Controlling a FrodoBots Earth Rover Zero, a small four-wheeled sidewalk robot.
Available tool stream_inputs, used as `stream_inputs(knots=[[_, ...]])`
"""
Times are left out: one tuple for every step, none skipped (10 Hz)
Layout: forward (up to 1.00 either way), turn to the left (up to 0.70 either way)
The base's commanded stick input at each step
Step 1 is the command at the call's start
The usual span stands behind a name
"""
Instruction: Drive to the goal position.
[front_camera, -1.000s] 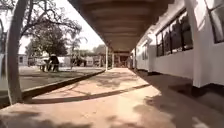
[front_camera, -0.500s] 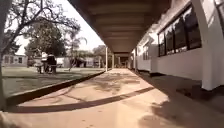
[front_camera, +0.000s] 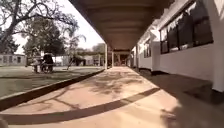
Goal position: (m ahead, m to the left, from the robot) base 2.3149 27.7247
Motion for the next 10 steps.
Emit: stream_inputs(knots=[[0.70, 0.00], [0.70, 0.00], [0.70, 0.00], [0.70, 0.00], [0.70, 0.00], [0.70, 0.00], [0.70, -0.18], [0.70, -0.35], [0.70, -0.35], [0.70, -0.26]])
